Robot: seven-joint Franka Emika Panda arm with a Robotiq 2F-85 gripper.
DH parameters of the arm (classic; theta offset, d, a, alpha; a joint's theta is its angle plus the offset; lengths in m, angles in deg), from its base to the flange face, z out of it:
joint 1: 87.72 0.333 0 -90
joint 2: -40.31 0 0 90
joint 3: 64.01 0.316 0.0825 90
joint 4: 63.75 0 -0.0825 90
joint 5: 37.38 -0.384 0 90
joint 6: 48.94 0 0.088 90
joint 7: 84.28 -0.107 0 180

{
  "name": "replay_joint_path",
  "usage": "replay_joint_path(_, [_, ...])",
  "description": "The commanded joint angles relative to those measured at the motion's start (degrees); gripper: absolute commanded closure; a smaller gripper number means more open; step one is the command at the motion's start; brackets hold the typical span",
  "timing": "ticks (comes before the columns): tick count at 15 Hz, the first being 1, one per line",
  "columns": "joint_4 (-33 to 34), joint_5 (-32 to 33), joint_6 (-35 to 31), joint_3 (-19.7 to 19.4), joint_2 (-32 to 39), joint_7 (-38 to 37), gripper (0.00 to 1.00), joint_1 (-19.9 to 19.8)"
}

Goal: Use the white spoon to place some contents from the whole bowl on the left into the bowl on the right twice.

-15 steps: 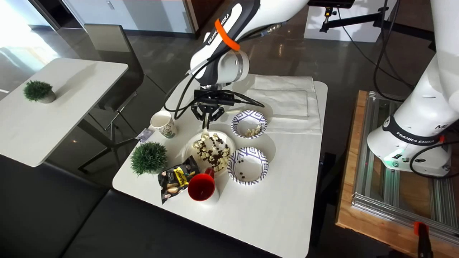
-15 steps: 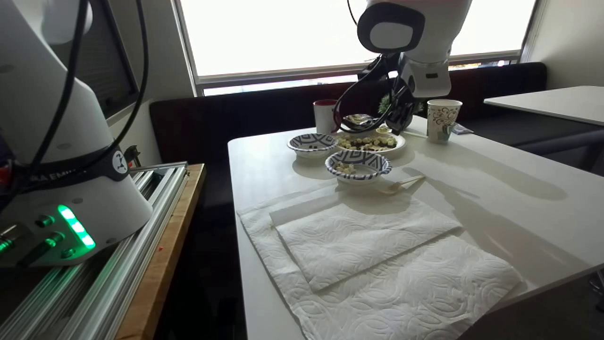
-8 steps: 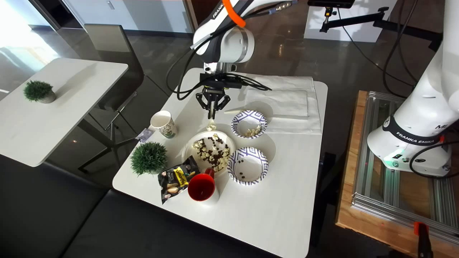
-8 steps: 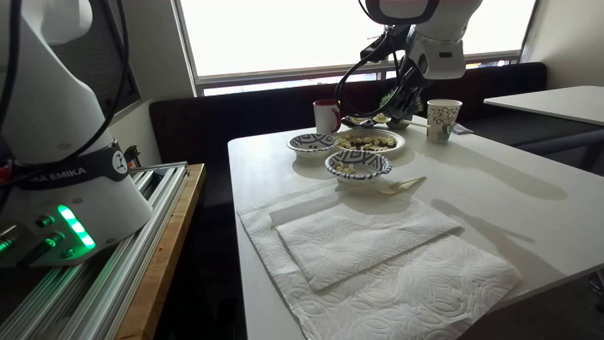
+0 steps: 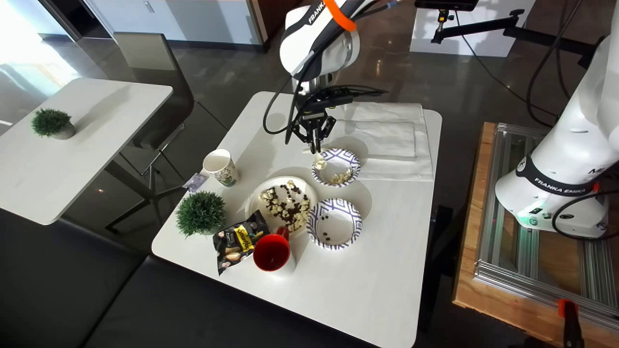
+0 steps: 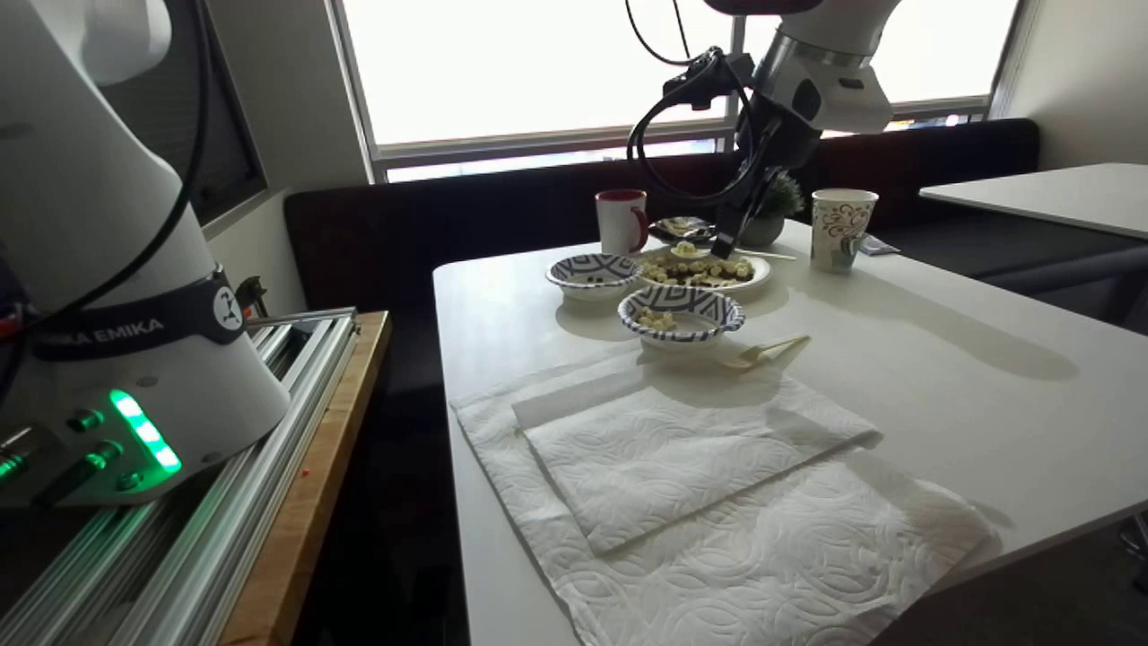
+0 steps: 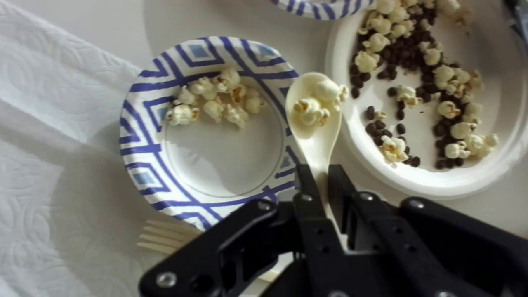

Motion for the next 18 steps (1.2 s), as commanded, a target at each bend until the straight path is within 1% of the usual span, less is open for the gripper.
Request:
replay_joint_path(1, [-3.2, 9.2, 0.3, -2.9, -3.3, -3.1, 0.97, 2.8])
replay_joint_path(5, [-5.1, 21.4, -1.0, -4.9, -4.3, -9.8, 0.97, 6.9])
replay_joint_path(7, [-6.2, 26.1, -1.4, -5.4, -5.1, -16.0, 0.97, 8.9])
replay_joint_path(10, [-7.8, 35.8, -2.5, -6.0, -6.8, -25.6, 0.97, 12.1])
replay_joint_path(11, [-8.1, 40.4, -3.0, -6.4, -7.2, -29.3, 0.97, 13.2])
replay_joint_path(13, [-8.1, 47.9, -1.9, -6.4, -7.7, -35.6, 0.97, 14.3])
replay_joint_path(15, [-8.3, 54.3, -1.5, -5.9, -8.2, -40.4, 0.97, 14.7])
replay_joint_path(16, [-8.3, 53.7, -0.4, -4.9, -8.6, -40.4, 0.97, 14.0])
replay_joint_path(18, [-8.1, 46.7, -0.7, -2.4, -9.7, -34.8, 0.97, 11.4])
